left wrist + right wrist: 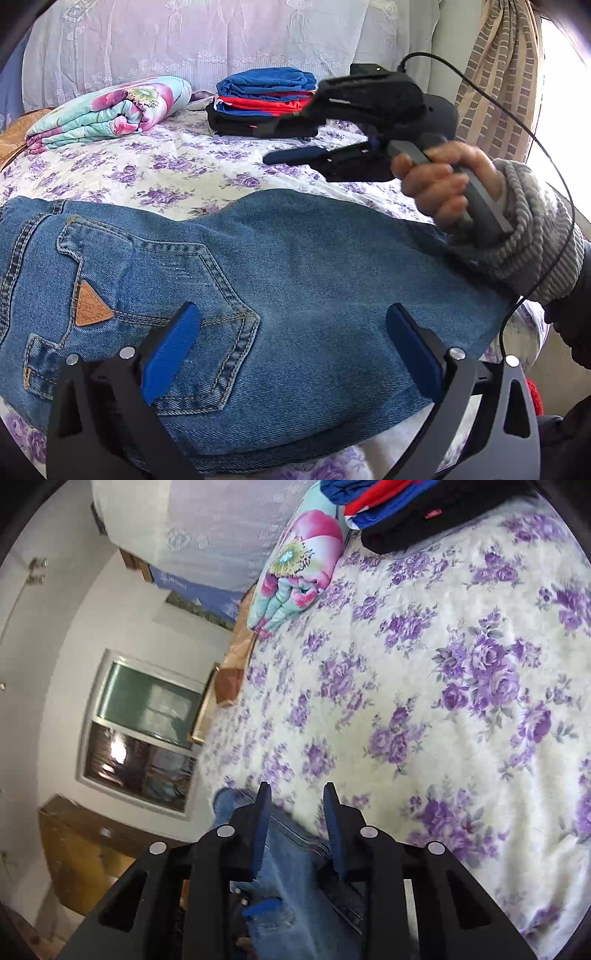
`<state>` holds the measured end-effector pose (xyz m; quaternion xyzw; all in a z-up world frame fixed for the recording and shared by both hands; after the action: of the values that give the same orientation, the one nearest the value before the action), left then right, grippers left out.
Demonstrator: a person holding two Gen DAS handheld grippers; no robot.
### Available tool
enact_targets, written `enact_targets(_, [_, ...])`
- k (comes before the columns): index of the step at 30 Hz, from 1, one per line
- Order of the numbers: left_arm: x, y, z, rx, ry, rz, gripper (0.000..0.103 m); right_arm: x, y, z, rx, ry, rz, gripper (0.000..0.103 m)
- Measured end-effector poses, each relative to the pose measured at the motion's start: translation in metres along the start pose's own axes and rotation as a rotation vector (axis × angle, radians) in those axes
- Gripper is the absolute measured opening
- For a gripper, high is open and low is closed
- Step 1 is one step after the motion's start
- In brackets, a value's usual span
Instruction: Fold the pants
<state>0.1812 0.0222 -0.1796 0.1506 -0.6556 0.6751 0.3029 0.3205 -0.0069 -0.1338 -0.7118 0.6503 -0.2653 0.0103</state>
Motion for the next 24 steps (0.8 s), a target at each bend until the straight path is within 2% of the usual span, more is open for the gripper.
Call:
enact_targets(2, [0.0,0.0,-0.001,0.003,0.003,0.001,0.098,0.001,0.017,-0.003,0.064,0.068,-0.04,0.026])
enact_targets(4, [-0.001,-0.001,0.0,0.006,0.006,0.0,0.098,0.007,0.027,-0.012,0.141,0.123,-0.042,0.026])
enact_targets(7, [-0.003,-0.001,0.0,0.007,-0.003,-0.007,0.098,0.002,0.048,-0.047,0.299,0.119,-0.069,0.026])
enact_targets(9, [-0.005,-0.003,-0.001,0.01,-0.011,-0.01,0.098,-0.019,0.06,-0.054,0.33,0.129,-0.14,0.027])
enact_targets(11, [-0.006,-0.004,-0.002,0.016,-0.012,-0.011,0.098,-0.039,0.063,-0.033,0.293,0.192,-0.193,0.027])
enact_targets(13, [-0.007,-0.005,-0.002,0.019,-0.014,-0.013,0.098,-0.055,0.058,0.003,0.266,0.299,-0.225,0.012])
enact_targets(14, [-0.008,-0.005,-0.002,0.019,-0.016,-0.016,0.098,-0.059,0.054,0.013,0.244,0.3,-0.225,0.0])
enact_targets(16, [-0.009,-0.006,-0.004,0.024,-0.016,-0.015,0.098,-0.059,0.045,0.013,0.207,0.266,-0.196,0.0])
enact_targets(19, [-0.009,-0.006,-0.004,0.025,-0.015,-0.012,0.098,-0.049,0.033,-0.005,0.304,0.343,-0.11,0.002])
enact_targets(20, [-0.009,-0.007,-0.004,0.026,-0.015,-0.011,0.098,-0.045,0.032,-0.015,0.323,0.336,-0.094,0.005])
enact_targets(22, [-0.009,-0.007,-0.004,0.029,-0.015,-0.01,0.098,-0.039,0.04,-0.034,0.344,0.3,-0.1,0.005])
enact_targets(24, [-0.009,-0.007,-0.004,0.034,-0.013,-0.009,0.098,-0.038,0.053,-0.041,0.366,0.309,-0.13,0.005])
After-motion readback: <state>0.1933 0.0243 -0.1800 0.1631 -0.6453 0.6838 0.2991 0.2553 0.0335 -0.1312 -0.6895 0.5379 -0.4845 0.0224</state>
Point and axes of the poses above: each gripper's, at about its wrist camera, not at the fingertips, and x roughly against the way its jaws point, z to its right, y to its underside, the point moved 10 cm from there along -x, roughly the way its jaws point, and after that the axes turned 10 degrees about -y, right-handed, at the moved point
